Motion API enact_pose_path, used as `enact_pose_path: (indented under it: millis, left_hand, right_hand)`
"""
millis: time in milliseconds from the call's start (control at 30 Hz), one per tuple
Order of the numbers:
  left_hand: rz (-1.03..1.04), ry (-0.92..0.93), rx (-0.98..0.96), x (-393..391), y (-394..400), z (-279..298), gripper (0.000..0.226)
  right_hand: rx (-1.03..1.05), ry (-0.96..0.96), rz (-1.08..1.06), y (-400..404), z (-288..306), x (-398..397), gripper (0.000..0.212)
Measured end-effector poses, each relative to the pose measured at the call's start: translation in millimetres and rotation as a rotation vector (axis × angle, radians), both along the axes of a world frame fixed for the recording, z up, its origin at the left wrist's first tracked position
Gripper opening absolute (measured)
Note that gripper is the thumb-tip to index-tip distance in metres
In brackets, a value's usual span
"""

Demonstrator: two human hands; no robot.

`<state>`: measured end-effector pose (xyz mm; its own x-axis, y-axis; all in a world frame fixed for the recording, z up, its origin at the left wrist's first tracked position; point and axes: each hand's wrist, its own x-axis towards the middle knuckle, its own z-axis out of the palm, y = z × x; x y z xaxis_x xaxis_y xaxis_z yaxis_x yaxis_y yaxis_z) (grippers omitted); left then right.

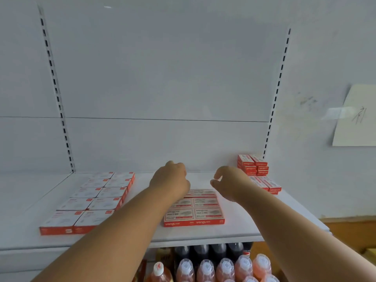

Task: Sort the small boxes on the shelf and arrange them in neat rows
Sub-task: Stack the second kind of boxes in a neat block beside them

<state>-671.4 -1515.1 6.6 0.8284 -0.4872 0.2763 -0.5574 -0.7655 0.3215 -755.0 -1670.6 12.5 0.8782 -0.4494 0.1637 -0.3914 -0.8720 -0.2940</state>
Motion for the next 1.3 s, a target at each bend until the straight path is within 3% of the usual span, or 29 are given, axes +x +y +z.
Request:
enact_pose_path:
  millis: [200, 367, 433, 600, 733, 800, 867, 967, 1100, 1200, 1300]
  left_hand:
    - [-0.176, 0.085, -0.046, -31, -58, 14, 0.024]
    - [-0.317, 0.229, -0.051, -56, -120, 19, 0.015]
    - [-0.294, 0.242, -0.03, -61, -145, 16, 0.008]
    - [-0.133, 0.23, 0.186, -66, -189, 4, 0.037]
    - [-0.037, 0.228, 0.281, -68, -201, 4, 0.033]
    - [0.034, 0.246, 0.268, -70, -199, 8, 0.025]
    - [0.109, 0.272, 0.121, -73, -194, 9, 0.023]
    - [0.146, 0.311, -0.312, -80, -184, 12, 0.006]
    - [0.132, 0.379, -0.745, -86, -173, 22, 0.01]
    - [0.113, 0.414, -0.923, -86, -157, 31, 0.017]
    - [0.126, 0.324, -0.868, -82, -129, 36, 0.019]
  right_hand:
    - [-0.005, -0.137, -0.079, -53, 8, -28, 0.015]
    - [0.075, -0.182, -0.157, -114, 10, -57, 0.017]
    - [0.064, -0.104, -0.15, -132, 9, -64, 0.021]
    - [0.164, 0.067, -0.068, -156, -2, -70, 0.04]
    - [0.297, 0.061, -0.038, -174, -6, -69, 0.038]
    - [0.326, -0.019, -0.024, -183, -9, -67, 0.026]
    - [0.46, -0.168, 0.021, -189, -12, -66, 0.016]
    - [0.932, -0.4, 0.138, -188, -12, -65, 0.013]
    - [1.373, -0.503, 0.301, -176, -1, -60, 0.013]
    - [1.461, -0.539, 0.368, -163, 9, -52, 0.014]
    - [1.414, -0.535, 0.383, -147, 16, -42, 0.015]
